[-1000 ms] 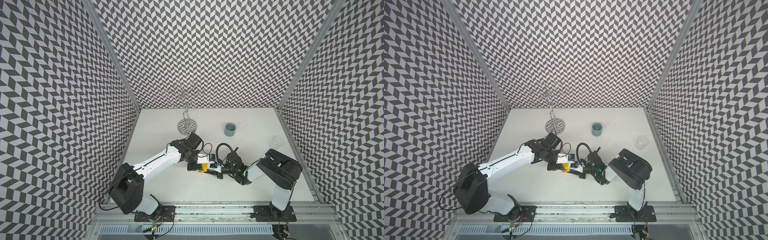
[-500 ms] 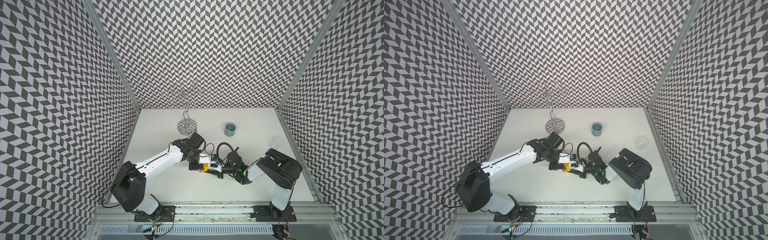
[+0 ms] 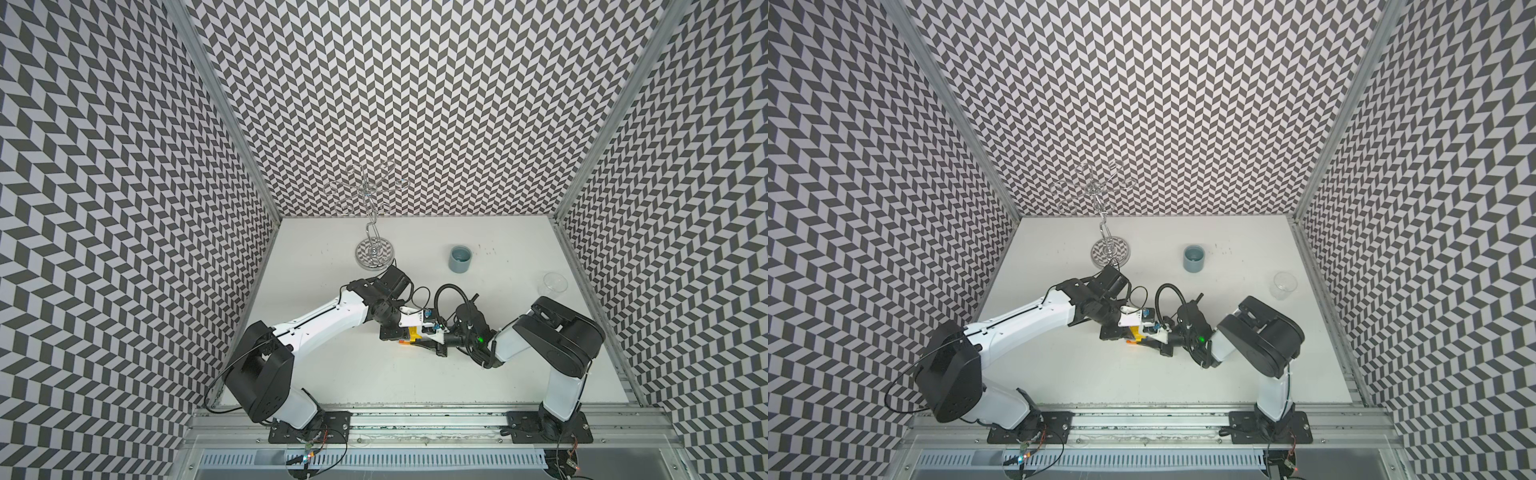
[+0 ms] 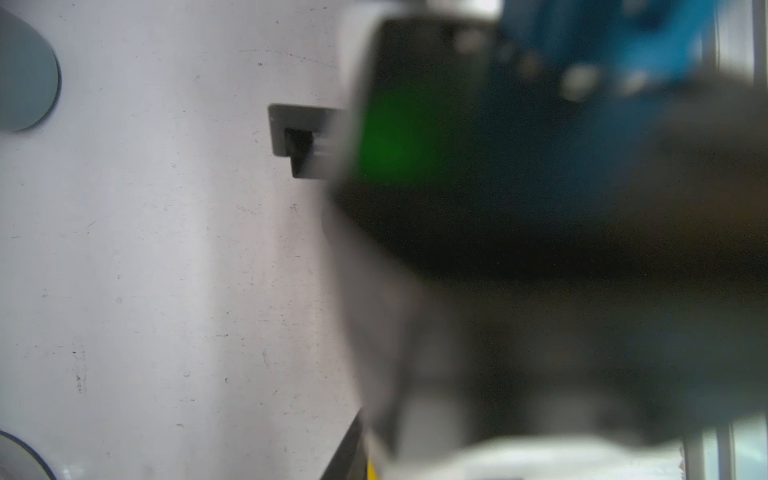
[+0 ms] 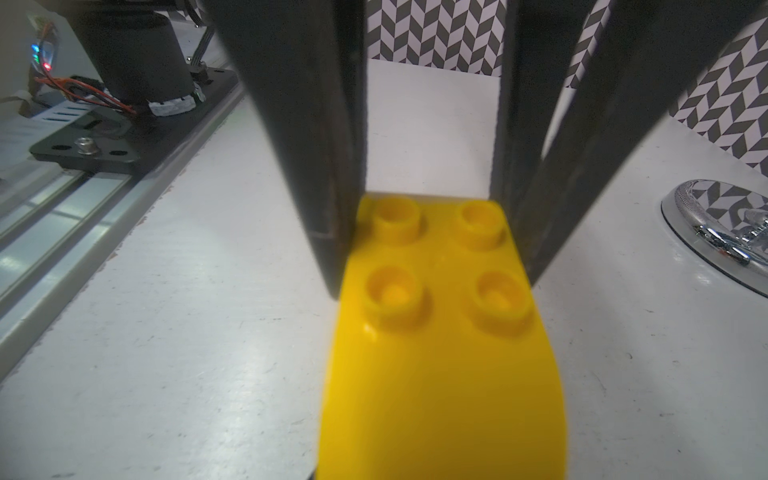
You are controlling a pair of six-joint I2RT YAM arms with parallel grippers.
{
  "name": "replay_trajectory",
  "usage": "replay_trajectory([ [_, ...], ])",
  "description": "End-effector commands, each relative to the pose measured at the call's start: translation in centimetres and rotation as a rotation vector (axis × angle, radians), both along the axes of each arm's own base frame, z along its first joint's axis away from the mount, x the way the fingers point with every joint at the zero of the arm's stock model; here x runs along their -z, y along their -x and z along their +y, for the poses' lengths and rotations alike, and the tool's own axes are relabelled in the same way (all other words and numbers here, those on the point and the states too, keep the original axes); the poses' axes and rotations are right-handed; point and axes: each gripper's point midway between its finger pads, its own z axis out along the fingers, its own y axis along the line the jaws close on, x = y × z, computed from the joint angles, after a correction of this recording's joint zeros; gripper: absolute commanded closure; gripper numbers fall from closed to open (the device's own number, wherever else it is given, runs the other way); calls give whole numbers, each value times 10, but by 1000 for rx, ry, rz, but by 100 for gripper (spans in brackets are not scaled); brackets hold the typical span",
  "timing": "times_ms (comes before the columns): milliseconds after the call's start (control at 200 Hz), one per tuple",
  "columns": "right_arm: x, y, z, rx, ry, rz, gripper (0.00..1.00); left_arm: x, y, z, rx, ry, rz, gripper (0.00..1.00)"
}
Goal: Assemble the letter s with lego
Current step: Assemble the lego brick with the lego brick.
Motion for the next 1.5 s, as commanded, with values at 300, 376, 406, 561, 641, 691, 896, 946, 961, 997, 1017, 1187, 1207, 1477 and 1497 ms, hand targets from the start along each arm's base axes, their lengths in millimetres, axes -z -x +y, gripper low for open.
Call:
replay_trajectory([
  [300,57,11,-22,46,176,125,80,36,24,11,8,-55,114,100],
  [376,57,11,-22,45,175,125,79,34,22,9,5,-42,118,100],
  [406,57,11,-22,45,176,125,79,33,22,8,5,-40,119,100],
  [561,56,10,-22,50,176,122,80,33,21,7,5,-30,125,100],
  [641,57,10,-22,50,177,123,79,35,22,8,3,-30,129,100],
  [691,57,9,-22,53,178,121,79,36,22,8,1,-30,130,100],
  [896,57,8,-23,60,178,119,79,43,22,9,-8,-37,130,100],
  [946,56,8,-22,60,177,117,79,46,23,10,-7,-47,126,100],
  [961,56,8,-23,62,178,116,79,46,23,10,-8,-48,127,100],
  [997,56,8,-23,63,178,116,80,47,23,10,-9,-49,123,100],
  [1017,56,7,-23,64,178,115,79,48,24,10,-10,-50,124,100],
  [1187,55,5,-24,74,170,114,79,54,27,14,-15,-64,114,100],
  [1207,54,5,-24,75,168,111,79,54,27,14,-14,-65,111,100],
  [1477,53,4,-24,79,163,110,79,55,26,15,-18,-67,106,100],
  [1497,52,3,-24,79,162,109,79,54,27,14,-16,-66,106,100],
])
